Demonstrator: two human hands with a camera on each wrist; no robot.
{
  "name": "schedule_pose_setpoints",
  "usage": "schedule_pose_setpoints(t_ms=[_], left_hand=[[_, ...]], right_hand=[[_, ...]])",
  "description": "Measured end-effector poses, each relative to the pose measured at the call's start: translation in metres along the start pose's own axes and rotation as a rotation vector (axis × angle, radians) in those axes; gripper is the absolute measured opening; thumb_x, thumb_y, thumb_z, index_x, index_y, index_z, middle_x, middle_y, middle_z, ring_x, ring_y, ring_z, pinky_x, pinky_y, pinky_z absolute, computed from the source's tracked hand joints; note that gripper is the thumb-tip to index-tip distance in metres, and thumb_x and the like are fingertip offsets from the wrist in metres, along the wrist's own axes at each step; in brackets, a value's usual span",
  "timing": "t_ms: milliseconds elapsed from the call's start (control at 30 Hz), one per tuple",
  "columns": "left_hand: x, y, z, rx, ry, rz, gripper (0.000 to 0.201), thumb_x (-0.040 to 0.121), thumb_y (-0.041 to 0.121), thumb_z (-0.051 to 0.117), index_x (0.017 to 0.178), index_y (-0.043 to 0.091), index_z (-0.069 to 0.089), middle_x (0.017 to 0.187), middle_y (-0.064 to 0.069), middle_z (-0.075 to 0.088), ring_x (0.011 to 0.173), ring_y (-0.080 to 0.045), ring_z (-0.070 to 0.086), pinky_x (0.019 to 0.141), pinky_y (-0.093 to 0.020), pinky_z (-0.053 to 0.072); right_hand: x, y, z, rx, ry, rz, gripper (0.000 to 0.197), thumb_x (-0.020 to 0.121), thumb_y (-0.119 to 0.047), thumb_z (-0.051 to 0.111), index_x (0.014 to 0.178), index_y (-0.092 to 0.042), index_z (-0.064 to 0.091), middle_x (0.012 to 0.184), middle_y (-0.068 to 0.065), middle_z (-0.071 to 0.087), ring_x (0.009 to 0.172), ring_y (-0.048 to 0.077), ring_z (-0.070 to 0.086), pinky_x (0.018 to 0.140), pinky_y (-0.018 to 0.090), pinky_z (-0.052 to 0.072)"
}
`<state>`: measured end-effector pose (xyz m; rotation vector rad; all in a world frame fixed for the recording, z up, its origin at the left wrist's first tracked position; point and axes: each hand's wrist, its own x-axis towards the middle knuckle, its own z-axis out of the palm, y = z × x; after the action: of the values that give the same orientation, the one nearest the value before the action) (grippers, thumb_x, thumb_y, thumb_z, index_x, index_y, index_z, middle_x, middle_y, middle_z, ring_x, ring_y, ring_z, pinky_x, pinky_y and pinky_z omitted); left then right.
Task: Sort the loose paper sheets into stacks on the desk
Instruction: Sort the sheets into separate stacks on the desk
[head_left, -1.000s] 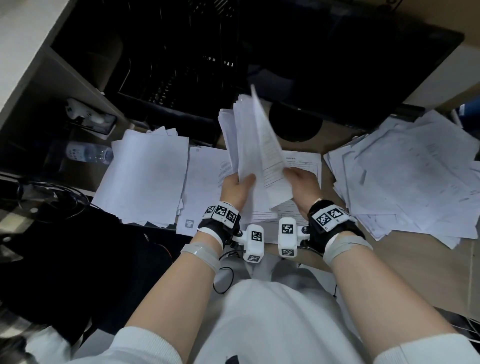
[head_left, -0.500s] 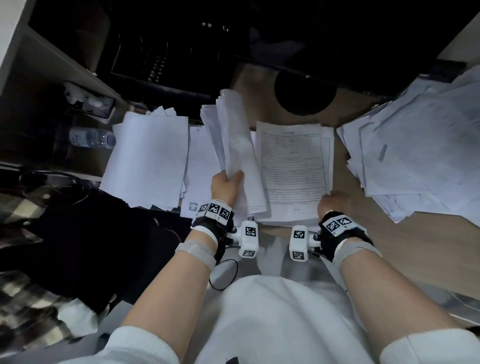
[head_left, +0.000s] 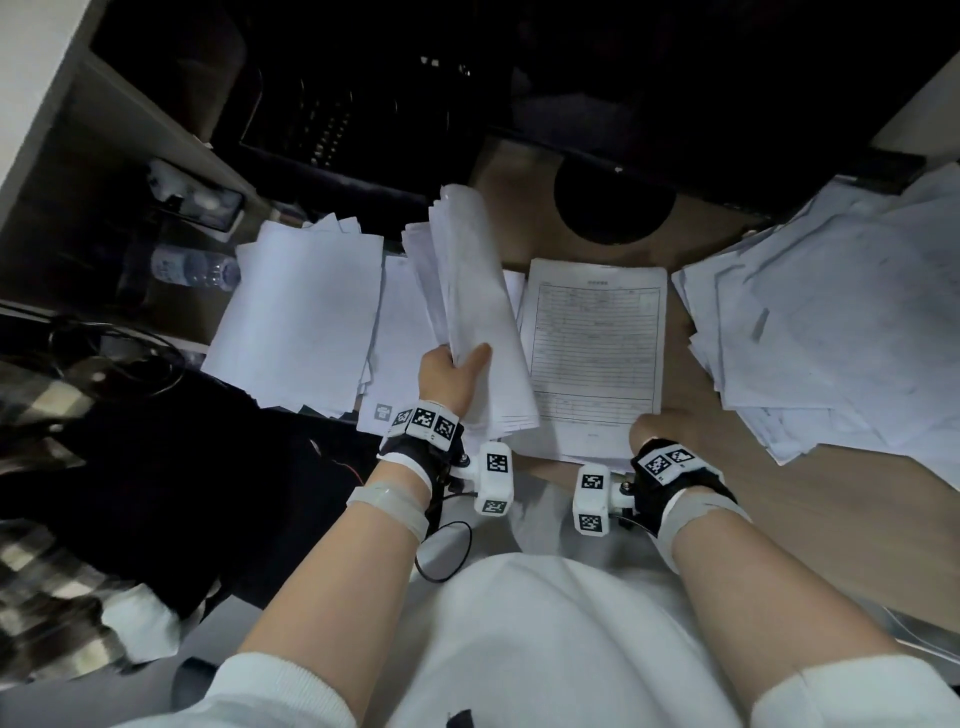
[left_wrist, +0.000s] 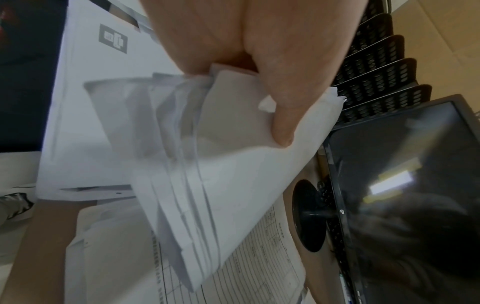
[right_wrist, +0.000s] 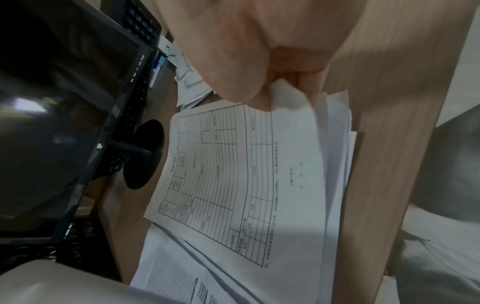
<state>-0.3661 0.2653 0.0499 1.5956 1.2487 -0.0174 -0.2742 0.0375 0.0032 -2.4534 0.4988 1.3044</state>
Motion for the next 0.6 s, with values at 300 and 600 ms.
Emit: schedule_pose_setpoints(t_ms=[300, 600], left_hand=[[0.005, 0.005, -0.024, -0.086, -0.021, 0.04, 0.048, 0.072, 0.038, 0.086, 0.102, 0.004, 0.071, 0.097, -0.01, 0.074, 0.086, -0.025, 0.07, 0.082, -0.037, 0.059], [0.006, 0.01, -0.068, -0.318, -0.097, 0.083, 0.041, 0.096, 0.047, 0.058, 0.085, 0.008, 0.066, 0.079, -0.004, 0.07, 0.068, -0.011, 0.065, 0.063, -0.017, 0.051]], right_hand=[[-0.048, -0.074, 0.001, 0.563, -0.023, -0.432, 0.043, 0.083, -0.031, 0.075, 0.122, -0.02, 0.061, 0.119, 0.0, 0.067, 0.108, 0.019, 0.063, 0.093, 0.037, 0.052], [-0.102, -0.124, 0.031, 0.589, -0.112, -0.65, 0.021, 0.083, -0.013, 0.078, 0.101, -0.007, 0.069, 0.095, 0.009, 0.074, 0.083, 0.021, 0.07, 0.073, 0.031, 0.06]])
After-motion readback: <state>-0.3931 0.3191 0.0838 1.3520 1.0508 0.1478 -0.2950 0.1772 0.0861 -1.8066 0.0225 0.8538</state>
